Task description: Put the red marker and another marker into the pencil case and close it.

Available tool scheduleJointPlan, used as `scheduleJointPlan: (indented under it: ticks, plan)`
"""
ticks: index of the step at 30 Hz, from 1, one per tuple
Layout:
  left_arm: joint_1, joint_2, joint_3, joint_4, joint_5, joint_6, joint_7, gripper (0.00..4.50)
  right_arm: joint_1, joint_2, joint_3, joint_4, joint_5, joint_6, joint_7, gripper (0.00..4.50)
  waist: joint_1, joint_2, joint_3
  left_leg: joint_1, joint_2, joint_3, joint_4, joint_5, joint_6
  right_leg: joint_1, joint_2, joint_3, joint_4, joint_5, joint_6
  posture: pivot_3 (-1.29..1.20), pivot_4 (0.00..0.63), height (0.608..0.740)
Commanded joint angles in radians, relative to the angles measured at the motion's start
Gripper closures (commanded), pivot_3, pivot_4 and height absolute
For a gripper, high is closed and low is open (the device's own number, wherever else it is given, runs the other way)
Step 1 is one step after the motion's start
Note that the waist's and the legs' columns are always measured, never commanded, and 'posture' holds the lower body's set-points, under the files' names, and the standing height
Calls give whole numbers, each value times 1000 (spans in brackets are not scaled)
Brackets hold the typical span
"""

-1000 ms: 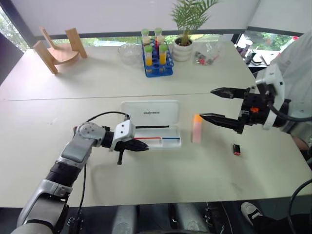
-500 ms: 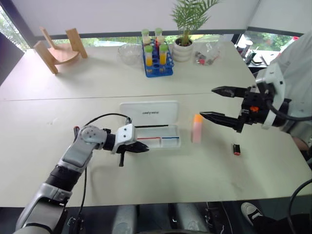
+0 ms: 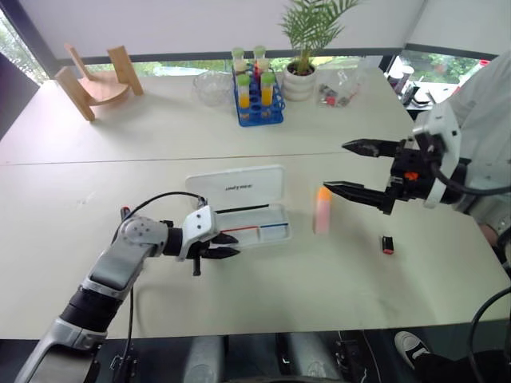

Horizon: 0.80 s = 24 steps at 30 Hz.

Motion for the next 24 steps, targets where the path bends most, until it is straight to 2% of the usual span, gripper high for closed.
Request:
scheduleJointPlan:
  ticks: [1, 3, 4, 8, 12, 18, 24]
  plan:
    - [-21, 8, 11, -1, -14, 7, -4, 1137, -19, 2, -12, -9, -3, -21, 9, 0, 1, 0, 0, 0, 0, 0, 0, 0, 0, 0, 0, 0, 0, 0, 0, 0, 150, 740]
    - [-24, 10, 21, -7, -17, 2, -2, 120, -16, 1, -13, -10, -4, -22, 11, 0, 0, 0, 0, 0, 0, 0, 0, 0, 0, 0, 0, 0, 0, 0, 0, 0, 150, 740]
    - [-25, 10, 27, -11, -20, 1, -1, 51, -16, 1, -13, -10, -4, -21, 11, 0, 0, 0, 0, 0, 0, 0, 0, 0, 0, 0, 0, 0, 0, 0, 0, 0, 150, 740]
    - [-23, 15, 67, -47, -37, -17, 20, 51, -16, 3, -14, -10, -4, -21, 12, 0, 0, 0, 0, 0, 0, 0, 0, 0, 0, 0, 0, 0, 0, 0, 0, 0, 150, 740]
    - [-14, 38, 131, -149, -99, 59, 48, 51, -19, 9, -9, -6, -7, -25, 14, 0, 0, 0, 0, 0, 0, 0, 0, 0, 0, 0, 0, 0, 0, 0, 0, 0, 150, 740]
    - [24, 123, 231, -271, -205, 155, 45, 51, -45, 32, 22, 24, -23, -45, 30, 0, -2, 0, 0, 0, 0, 0, 0, 0, 0, 0, 0, 0, 0, 0, 0, 0, 150, 740]
    - [34, 203, 453, -287, -292, 258, 138, 51, -67, 42, 44, 57, -43, -69, 51, 0, -4, -1, 1, 0, 0, 0, 0, 0, 0, -1, 0, 0, 0, 0, 0, 0, 150, 740]
